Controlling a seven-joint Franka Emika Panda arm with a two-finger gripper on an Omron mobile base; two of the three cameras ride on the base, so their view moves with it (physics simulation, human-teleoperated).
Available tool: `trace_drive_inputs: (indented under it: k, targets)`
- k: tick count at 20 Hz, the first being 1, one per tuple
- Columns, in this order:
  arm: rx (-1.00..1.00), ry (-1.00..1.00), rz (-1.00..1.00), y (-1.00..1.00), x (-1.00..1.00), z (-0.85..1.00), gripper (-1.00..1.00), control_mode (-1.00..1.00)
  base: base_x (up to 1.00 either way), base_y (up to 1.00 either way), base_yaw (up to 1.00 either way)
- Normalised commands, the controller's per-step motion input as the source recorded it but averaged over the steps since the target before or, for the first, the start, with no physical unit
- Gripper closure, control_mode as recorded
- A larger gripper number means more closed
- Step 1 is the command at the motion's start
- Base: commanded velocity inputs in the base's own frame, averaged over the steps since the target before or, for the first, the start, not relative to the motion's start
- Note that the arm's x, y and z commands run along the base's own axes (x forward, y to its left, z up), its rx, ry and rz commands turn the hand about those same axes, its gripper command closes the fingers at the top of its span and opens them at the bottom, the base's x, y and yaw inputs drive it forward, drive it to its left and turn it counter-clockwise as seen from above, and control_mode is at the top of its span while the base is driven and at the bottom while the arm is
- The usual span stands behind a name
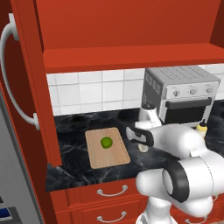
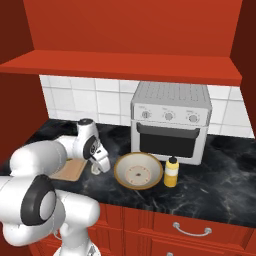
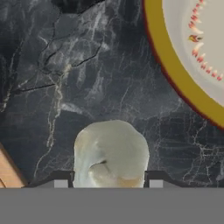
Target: Open the cabinet. Place the bowl and condiment on the counter. Then place the lime and garlic on the cutting board.
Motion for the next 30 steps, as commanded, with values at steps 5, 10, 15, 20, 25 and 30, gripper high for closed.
trace_drive_inputs:
  k: [5, 10, 15, 20, 25, 30]
  targets:
    - [0.0, 0.0, 0.01, 0.41, 0.06, 0.27, 1.0, -1.0, 0.0, 0.0, 0.0]
    - [0.0, 0.0, 0.0, 0.57, 0.05, 0.27, 1.0, -1.0, 0.0, 0.0, 0.0]
    - [0.0, 0.0, 0.0, 0.66, 0.04, 0.17, 1.0, -1.0, 0.0, 0.0, 0.0]
    - [0.0, 0.0, 0.01, 0.26, 0.0, 0.02, 1.0, -1.0, 0.0, 0.0, 0.0]
    - [0.0, 0.0, 0.0, 0.1, 0.0, 0.0, 1.0, -1.0, 0.0, 0.0, 0.0]
    - [0.0, 0.02, 0.0, 0.39, 0.0, -0.05, 1.0, -1.0, 0.0, 0.0, 0.0]
